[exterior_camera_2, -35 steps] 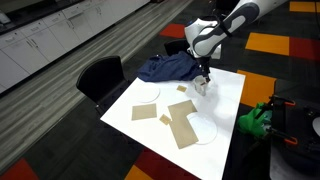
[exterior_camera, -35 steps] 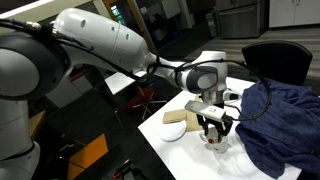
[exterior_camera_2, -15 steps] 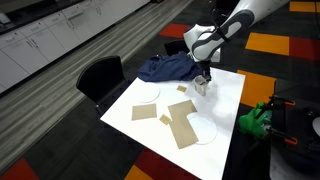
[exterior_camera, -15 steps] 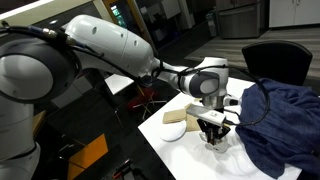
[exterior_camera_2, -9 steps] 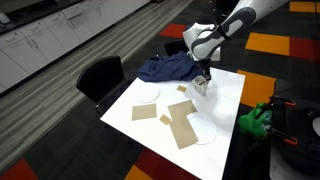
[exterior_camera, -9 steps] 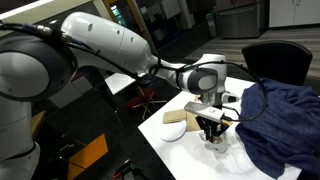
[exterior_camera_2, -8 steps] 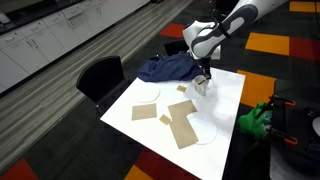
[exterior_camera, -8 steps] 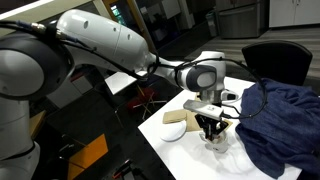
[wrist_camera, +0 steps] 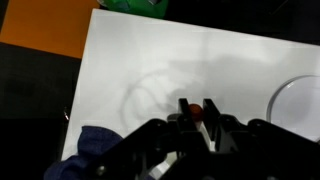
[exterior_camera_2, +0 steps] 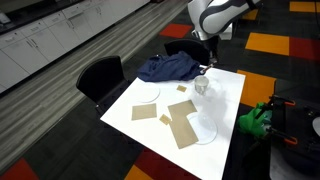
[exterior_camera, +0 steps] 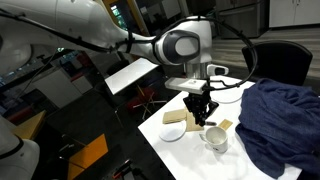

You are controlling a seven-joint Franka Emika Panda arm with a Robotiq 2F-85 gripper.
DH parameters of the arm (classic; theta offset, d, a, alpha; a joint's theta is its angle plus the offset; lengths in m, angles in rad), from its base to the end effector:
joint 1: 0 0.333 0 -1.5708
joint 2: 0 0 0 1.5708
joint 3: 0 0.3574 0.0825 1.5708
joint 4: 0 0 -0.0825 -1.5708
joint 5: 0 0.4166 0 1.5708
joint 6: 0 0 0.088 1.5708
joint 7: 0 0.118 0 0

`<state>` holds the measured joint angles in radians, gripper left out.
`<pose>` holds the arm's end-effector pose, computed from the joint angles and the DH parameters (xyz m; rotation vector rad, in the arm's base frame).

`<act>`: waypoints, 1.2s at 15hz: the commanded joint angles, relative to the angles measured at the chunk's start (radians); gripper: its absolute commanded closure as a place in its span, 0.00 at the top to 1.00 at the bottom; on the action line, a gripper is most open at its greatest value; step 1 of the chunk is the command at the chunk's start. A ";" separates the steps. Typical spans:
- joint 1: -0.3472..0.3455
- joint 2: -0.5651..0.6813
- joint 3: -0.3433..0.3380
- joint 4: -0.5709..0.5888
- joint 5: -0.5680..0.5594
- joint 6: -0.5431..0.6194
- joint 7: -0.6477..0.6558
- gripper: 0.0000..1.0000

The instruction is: Take the red marker out of the white mug

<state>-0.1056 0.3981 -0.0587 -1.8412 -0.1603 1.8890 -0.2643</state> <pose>0.6252 -0.1152 0.2975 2.9891 0.2664 -0.5722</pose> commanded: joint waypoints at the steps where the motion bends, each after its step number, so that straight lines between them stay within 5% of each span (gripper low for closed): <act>1: 0.024 -0.166 -0.026 -0.105 -0.063 -0.024 0.136 0.05; 10: 0.044 -0.274 -0.032 -0.199 -0.184 0.015 0.589 0.05; 11: 0.034 -0.246 -0.028 -0.155 -0.156 -0.010 0.513 0.19; 16: 0.040 -0.246 -0.028 -0.169 -0.166 -0.009 0.563 0.19; 17: 0.041 -0.242 -0.030 -0.164 -0.173 -0.001 0.582 0.05; 18: 0.045 -0.251 -0.030 -0.179 -0.186 0.015 0.608 0.05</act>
<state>-0.0735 0.1525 -0.0792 -2.0118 -0.3277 1.8828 0.3006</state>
